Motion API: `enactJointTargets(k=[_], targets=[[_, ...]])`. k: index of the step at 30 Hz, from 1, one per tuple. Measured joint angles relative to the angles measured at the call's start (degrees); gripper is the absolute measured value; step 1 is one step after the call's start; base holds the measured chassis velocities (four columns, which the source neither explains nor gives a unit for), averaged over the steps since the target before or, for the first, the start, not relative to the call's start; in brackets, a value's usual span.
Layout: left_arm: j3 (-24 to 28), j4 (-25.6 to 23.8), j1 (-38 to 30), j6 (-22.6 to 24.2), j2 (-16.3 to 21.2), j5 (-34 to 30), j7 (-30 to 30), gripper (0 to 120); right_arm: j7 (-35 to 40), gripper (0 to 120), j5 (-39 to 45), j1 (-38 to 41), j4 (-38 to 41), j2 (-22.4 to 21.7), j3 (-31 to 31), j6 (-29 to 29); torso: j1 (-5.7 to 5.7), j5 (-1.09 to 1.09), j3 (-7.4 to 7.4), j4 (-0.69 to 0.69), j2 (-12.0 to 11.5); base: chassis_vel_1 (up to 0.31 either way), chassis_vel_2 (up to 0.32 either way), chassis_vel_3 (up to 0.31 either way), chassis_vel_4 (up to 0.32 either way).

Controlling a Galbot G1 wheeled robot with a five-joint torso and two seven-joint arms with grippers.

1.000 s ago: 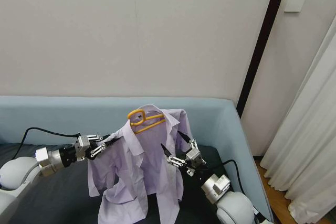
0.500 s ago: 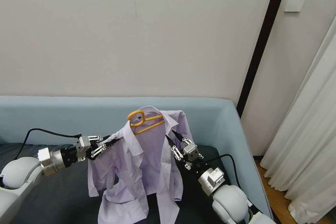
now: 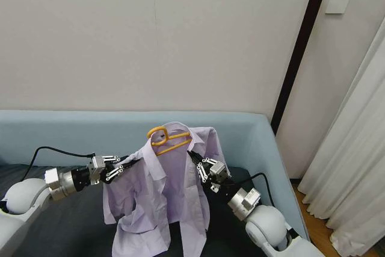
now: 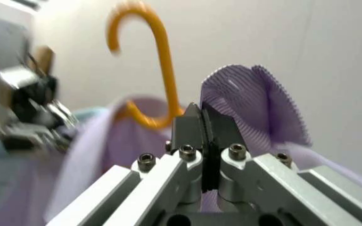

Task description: Pick up the clothes from the sofa and hang them on the clothes hanger.

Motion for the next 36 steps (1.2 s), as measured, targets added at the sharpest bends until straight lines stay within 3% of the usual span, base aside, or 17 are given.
enactJointTargets(k=[4,11,18,24,26,28,29,32,34,36], targets=[[-0.2,0.2,0.0,0.0,-0.5,0.0,-0.1,7,-6.7,0,2.6,-0.4,0.8,-0.3,-0.5,2.6,0.00,0.00,0.00,0.00,0.0,0.000,0.000,0.000,0.000],[-0.7,0.2,-0.2,0.0,-1.2,-0.4,-1.1,7,-13.5,0,-4.2,-3.7,0.1,-0.8,-1.3,5.1,0.00,0.00,0.00,-0.01,0.0,0.000,0.000,0.000,0.000],[-1.3,-0.9,0.6,0.2,-0.5,-1.9,-0.7,7,-5.3,0,-8.1,-4.6,0.7,-1.2,-3.0,4.7,0.00,0.00,0.00,0.00,0.0,0.000,0.000,0.000,0.000],[-1.7,-1.0,-0.4,0.8,1.5,-5.3,2.2,7,-4.3,20,-8.3,-6.3,1.7,-2.9,-3.4,3.9,0.00,0.00,0.00,0.00,0.0,0.000,0.000,0.000,0.000],[-1.7,-0.2,-1.7,1.1,2.9,-7.1,3.8,7,-9.3,28,-7.9,-7.5,1.7,-4.3,-2.3,4.4,0.00,0.01,0.00,0.00,0.0,0.000,0.000,0.000,0.000],[-1.4,1.4,-3.8,1.1,4.9,-9.5,6.2,7,-22.0,38,-6.2,-8.8,1.7,-6.5,1.0,4.9,0.00,0.01,0.00,-0.02,0.0,0.000,0.000,0.000,0.000],[-1.4,1.4,-3.8,1.1,4.9,-9.5,6.2,7,-22.0,38,-6.2,-8.8,1.7,-6.5,1.0,4.9,0.00,0.01,0.00,-0.02,0.0,0.000,0.000,0.000,0.000],[-1.0,3.6,-6.4,1.2,7.4,-11.9,9.7,7,-31.5,51,-2.1,-8.7,2.4,-8.7,5.6,5.0,0.00,0.02,0.00,-0.02,0.0,0.000,0.000,0.000,0.000],[-0.9,4.4,-7.2,1.2,8.0,-12.3,11.0,7,-30.9,57,0.2,-8.2,3.3,-9.4,6.8,4.7,0.00,0.02,0.00,-0.01,0.0,0.000,0.000,0.000,0.000],[-0.7,5.7,-8.6,1.3,9.2,-12.3,14.3,7,-25.0,67,3.7,-6.9,5.1,-10.8,8.4,3.8,0.00,0.01,0.00,0.00,0.0,0.000,0.000,0.000,0.000]])
